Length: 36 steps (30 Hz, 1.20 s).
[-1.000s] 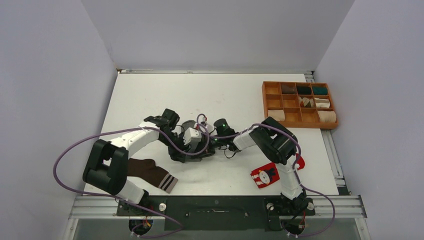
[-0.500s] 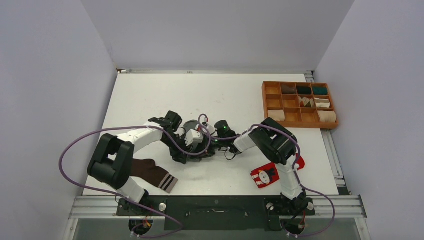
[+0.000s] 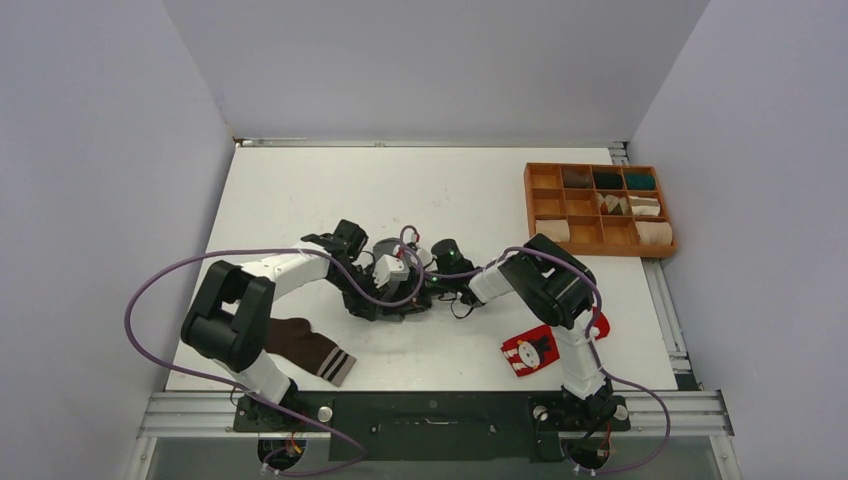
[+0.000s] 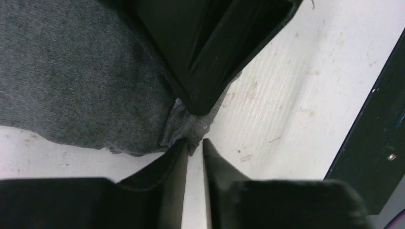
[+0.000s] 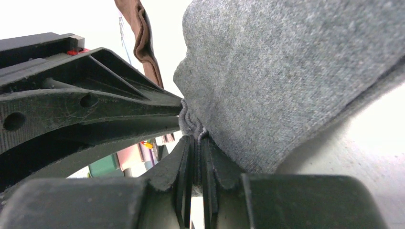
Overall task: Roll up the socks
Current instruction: Roll the sock at the center of the board.
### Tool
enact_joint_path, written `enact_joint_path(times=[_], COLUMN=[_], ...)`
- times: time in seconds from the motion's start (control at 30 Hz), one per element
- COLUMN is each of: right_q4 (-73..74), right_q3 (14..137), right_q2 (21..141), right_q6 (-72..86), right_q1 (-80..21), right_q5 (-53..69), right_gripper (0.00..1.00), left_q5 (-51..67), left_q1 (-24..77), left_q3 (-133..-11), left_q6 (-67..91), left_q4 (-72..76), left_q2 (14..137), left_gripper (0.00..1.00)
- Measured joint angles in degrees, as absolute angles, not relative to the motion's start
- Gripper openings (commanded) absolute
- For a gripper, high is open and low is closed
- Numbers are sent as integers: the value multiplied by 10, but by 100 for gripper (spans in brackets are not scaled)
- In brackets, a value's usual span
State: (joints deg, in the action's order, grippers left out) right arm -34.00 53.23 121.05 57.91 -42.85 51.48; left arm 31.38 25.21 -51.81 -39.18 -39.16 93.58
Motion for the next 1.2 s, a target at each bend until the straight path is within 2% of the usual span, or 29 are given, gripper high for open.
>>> enact_joint_path(times=[0.03, 0.2, 0.23, 0.3, 0.37, 0.4, 0.67, 0.7, 0.9, 1.2], right_q4=[-340, -340, -340, -338, -335, -333, -289, -284, -258, -260], right_q3=[532, 532, 532, 532, 532, 532, 493, 486, 448, 419], right_q2=[1211, 1211, 1211, 1210, 1206, 1202, 1117, 1110, 1043, 947], right_q6=[579, 578, 577, 576, 575, 576, 542, 540, 508, 392], right_q1=[-428, -423, -423, -423, -423, -423, -420, -419, -409, -413], right_q5=[515, 515, 515, 514, 513, 513, 450, 442, 430, 425], right_gripper=[5, 6, 9, 20, 39, 44, 67, 74, 80, 80], left_q5=[313, 317, 319, 319, 319, 319, 328, 332, 336, 340], left_q1=[252, 252, 252, 252, 251, 251, 250, 250, 238, 235], left_q3=[-519, -527, -528, -529, -533, -535, -544, -544, -550, -553], left_q6=[-390, -392, -392, -390, -384, -382, -397, -400, -400, -392], left_q4=[-388, -387, -387, -389, -392, -393, -396, -396, -398, -407], left_q2=[937, 950, 952, 953, 956, 958, 966, 968, 979, 990], left_gripper=[0, 0, 0, 0, 0, 0, 0, 0, 0, 0])
